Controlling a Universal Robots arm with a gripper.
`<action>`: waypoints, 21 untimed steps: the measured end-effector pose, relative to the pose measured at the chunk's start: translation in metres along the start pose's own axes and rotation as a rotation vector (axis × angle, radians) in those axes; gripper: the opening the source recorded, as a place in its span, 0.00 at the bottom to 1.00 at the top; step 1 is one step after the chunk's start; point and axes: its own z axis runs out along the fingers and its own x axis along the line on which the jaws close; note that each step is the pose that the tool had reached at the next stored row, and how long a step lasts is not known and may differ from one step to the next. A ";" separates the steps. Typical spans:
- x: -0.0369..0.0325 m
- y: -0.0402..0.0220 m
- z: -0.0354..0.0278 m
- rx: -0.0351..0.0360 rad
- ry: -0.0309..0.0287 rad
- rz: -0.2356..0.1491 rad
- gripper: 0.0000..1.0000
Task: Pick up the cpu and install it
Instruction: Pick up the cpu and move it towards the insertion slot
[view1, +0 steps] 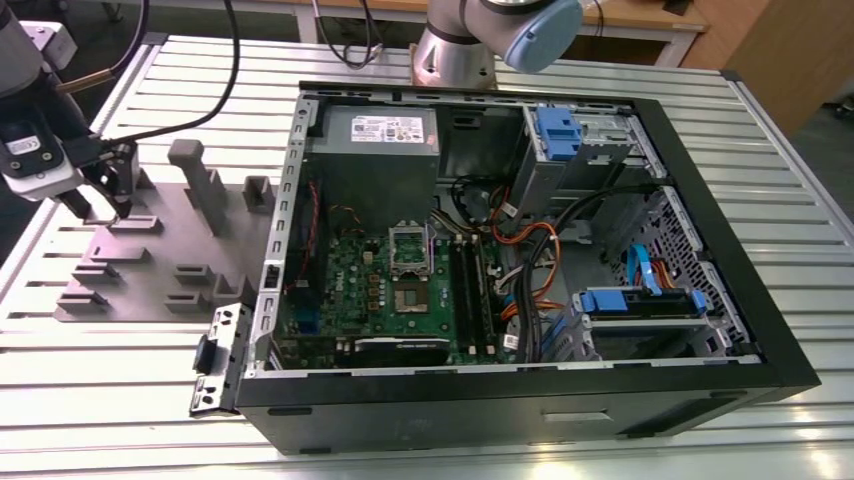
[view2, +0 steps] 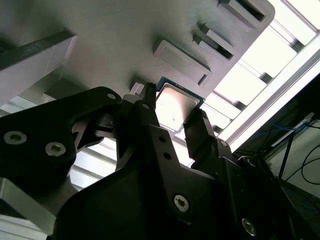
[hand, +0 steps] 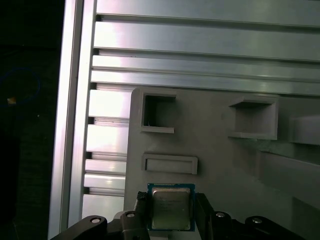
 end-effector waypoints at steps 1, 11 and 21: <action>0.0000 0.0000 -0.0002 0.0000 0.0000 0.000 0.47; 0.0000 0.0001 -0.0027 0.0000 0.0000 0.000 0.47; 0.0000 0.0002 -0.0061 0.0000 0.0000 0.000 0.47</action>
